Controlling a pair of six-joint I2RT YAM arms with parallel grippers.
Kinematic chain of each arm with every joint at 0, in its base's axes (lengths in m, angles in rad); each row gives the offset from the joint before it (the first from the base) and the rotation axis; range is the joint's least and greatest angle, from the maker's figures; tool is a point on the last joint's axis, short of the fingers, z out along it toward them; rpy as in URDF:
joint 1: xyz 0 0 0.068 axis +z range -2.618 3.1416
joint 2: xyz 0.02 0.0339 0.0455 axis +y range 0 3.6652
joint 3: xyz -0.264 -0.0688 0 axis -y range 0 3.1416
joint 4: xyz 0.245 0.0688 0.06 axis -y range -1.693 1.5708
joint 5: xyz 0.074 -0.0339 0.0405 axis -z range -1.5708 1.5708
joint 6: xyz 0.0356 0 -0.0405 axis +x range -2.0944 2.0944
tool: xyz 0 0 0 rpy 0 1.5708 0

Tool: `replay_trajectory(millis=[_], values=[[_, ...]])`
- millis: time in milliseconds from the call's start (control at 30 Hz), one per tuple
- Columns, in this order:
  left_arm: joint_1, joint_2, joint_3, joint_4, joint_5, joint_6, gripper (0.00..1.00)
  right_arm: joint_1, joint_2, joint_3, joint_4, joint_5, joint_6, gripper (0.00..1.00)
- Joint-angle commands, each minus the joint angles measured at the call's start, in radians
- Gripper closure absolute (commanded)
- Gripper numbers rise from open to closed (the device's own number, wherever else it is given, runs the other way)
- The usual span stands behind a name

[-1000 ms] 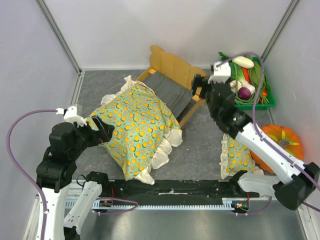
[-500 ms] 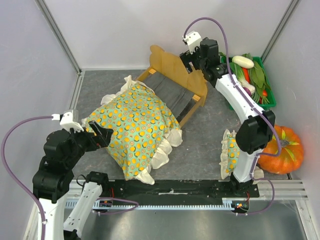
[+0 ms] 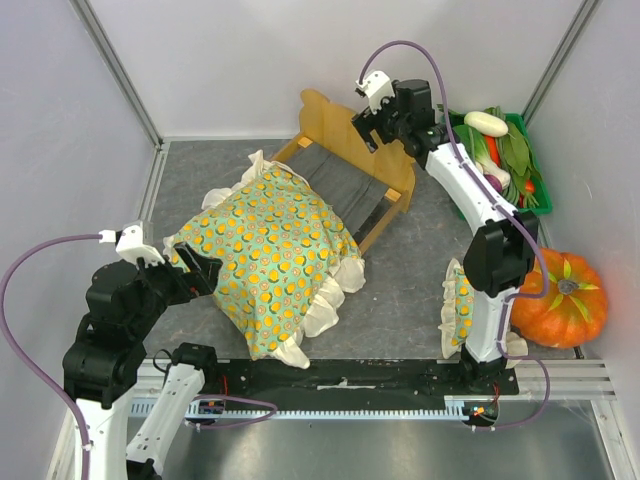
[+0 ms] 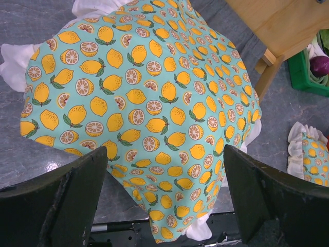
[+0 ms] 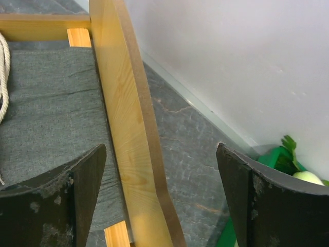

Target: Set up the pet bed

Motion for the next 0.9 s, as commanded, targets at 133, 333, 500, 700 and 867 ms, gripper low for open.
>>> replay_trajectory(millis=[133,333,500,700,867], values=[[-0.002,0.008,0.029,0.005,-0.009,0.013,0.0,-0.023,0.072,0.05,-0.009,0.034,0.095,0.2],[-0.002,0.009,0.03,0.008,-0.01,0.019,0.0,-0.052,-0.015,-0.04,-0.014,-0.001,0.163,0.56],[-0.002,0.02,0.023,0.013,-0.012,0.031,0.0,-0.056,-0.204,-0.242,-0.015,-0.004,0.182,0.9],[-0.002,0.038,0.018,0.029,-0.001,0.042,0.0,-0.058,-0.428,-0.425,-0.027,0.083,0.331,1.0],[-0.002,0.044,0.012,0.045,0.016,0.04,0.0,-0.058,-0.606,-0.58,-0.093,0.149,0.359,1.0]])
